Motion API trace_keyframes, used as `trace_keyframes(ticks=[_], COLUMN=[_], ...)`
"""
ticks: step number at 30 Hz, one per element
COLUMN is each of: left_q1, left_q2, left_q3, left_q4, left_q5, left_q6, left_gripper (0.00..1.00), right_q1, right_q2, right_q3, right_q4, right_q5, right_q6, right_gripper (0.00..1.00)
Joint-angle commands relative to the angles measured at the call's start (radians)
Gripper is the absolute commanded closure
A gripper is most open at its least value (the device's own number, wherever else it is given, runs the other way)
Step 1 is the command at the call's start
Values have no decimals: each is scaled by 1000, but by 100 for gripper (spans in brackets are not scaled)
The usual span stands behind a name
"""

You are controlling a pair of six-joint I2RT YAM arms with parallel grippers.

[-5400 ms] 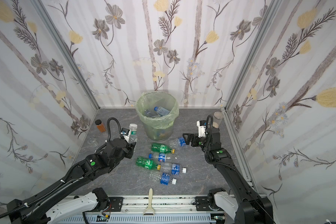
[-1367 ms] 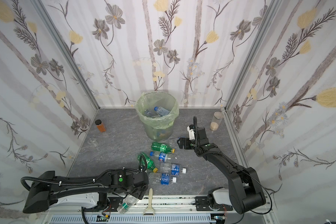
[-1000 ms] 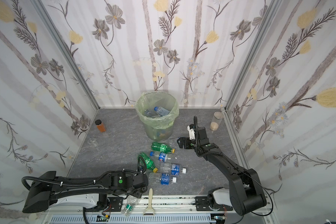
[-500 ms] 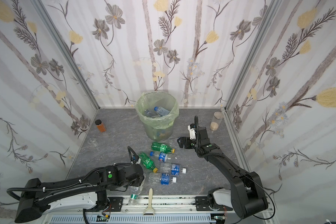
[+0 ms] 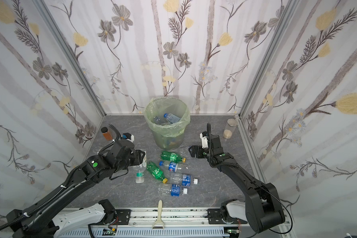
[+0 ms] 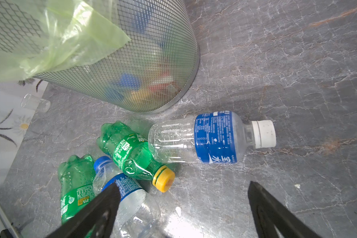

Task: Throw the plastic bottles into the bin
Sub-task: 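Lift the clear box over the bin and open the left gripper, then withdraw the left gripper while the right reaches to the white-capped blue-label bottle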

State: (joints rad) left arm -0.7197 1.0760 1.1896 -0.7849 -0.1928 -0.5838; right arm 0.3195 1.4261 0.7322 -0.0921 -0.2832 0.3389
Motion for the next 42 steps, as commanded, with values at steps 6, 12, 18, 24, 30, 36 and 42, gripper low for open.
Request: trace_keyframes(ticks=[6, 12, 18, 24, 30, 36, 42], left_q1=[139, 172, 172, 172, 173, 177, 186], left_q2=[529, 827, 690, 507, 301, 98, -66], left_q3=[909, 1310, 1003, 684, 396, 180, -40], left_q4=[139, 122, 125, 148, 212, 250, 263], left_q5=[189, 164, 90, 30, -67, -111, -150], left_q6=[288, 337, 364, 370, 352, 330, 317], left_gripper=[54, 0, 0, 0, 0, 0, 0], right_q1=[-1, -4, -14, -16, -1, 27, 42], right_q2=[-29, -74, -78, 2, 70, 122, 213], right_q3=[-15, -28, -17, 14, 15, 44, 57], right_q4=[18, -1, -5, 7, 63, 91, 154], right_q5=[15, 33, 44, 48, 74, 121, 147], right_q6=[6, 17, 15, 63, 197, 257, 336], right_gripper=[3, 2, 2, 4, 4, 3, 3])
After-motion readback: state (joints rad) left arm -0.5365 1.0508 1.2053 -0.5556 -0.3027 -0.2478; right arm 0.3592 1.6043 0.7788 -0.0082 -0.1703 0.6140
